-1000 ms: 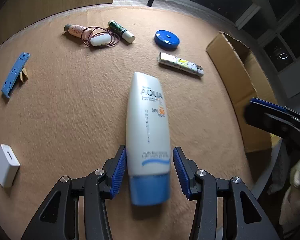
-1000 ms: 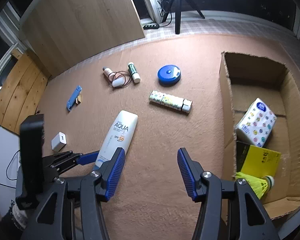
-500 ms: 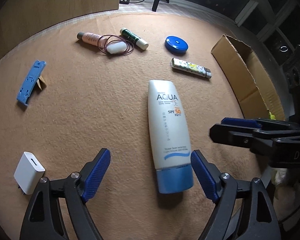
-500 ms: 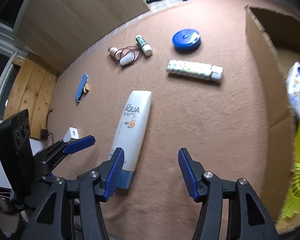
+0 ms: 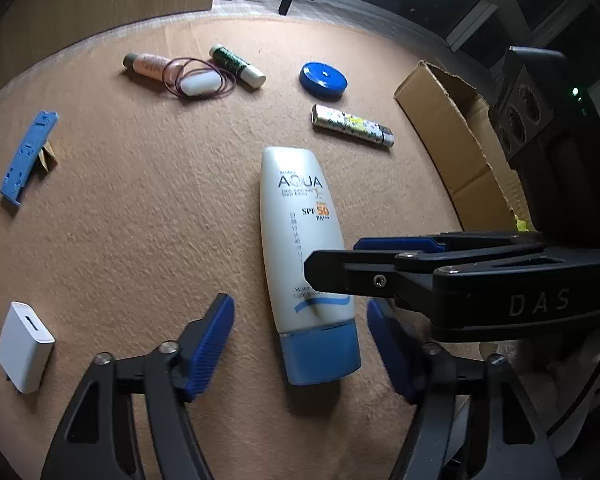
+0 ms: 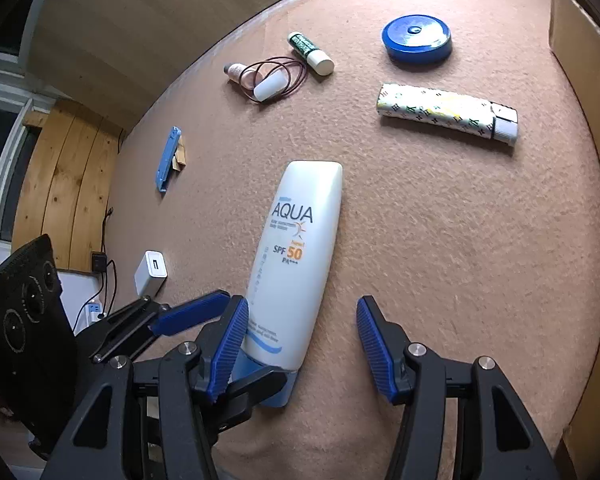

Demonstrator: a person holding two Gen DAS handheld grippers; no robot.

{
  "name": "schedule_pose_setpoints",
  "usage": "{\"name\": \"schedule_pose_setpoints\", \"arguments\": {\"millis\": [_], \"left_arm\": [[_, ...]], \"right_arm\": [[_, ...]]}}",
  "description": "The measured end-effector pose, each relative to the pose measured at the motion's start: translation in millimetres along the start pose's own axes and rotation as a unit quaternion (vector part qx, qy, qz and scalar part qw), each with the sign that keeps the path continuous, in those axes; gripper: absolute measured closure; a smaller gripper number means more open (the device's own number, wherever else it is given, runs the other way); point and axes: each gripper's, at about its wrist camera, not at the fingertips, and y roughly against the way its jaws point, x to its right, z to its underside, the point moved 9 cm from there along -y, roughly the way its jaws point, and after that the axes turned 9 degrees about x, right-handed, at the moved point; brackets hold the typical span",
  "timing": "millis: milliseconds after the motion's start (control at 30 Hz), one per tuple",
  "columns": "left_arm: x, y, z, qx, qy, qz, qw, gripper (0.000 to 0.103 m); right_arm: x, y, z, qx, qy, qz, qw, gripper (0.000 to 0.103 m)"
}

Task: Organize objects
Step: 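Lift the sunscreen tube with the left tool while the right tool grasps it too, then carry the sunscreen tube over the box with both tools and release it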

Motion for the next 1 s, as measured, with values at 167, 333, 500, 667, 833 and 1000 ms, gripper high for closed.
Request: {"name": "schedule_pose_setpoints", "arguments": {"millis": [167,333,500,667,833,1000], "left_arm": [[3,-5,3,-0.007,0.014,0.019,0.9997,0.055],[8,-4,2,-0.004,0.009,0.015,0.9998,0.056],[18,2,-2,0.005,0.002,0.01,0.9999,0.057],[48,18,-20,0.032,-0.032,0.01,0.9989,0.057],[90,26,-40,0.054,-0.065,0.022,0.9962,0.058],[148,11,-66,0.059,-0.098,0.044,0.9924,0.058]], "right_arm": [[-5,-4,2,-0.007,0.007,-0.004,1.0,0.053],[-9,-1,4,-0.009,0.01,-0.011,1.0,0.066],[-8,16,0,0.01,0.022,-0.003,1.0,0.067],[-5,53,-11,0.044,0.031,0.004,0.999,0.067],[11,102,-22,0.084,0.038,0.025,0.995,0.067],[43,146,-30,0.117,0.025,0.049,0.992,0.067]]}}
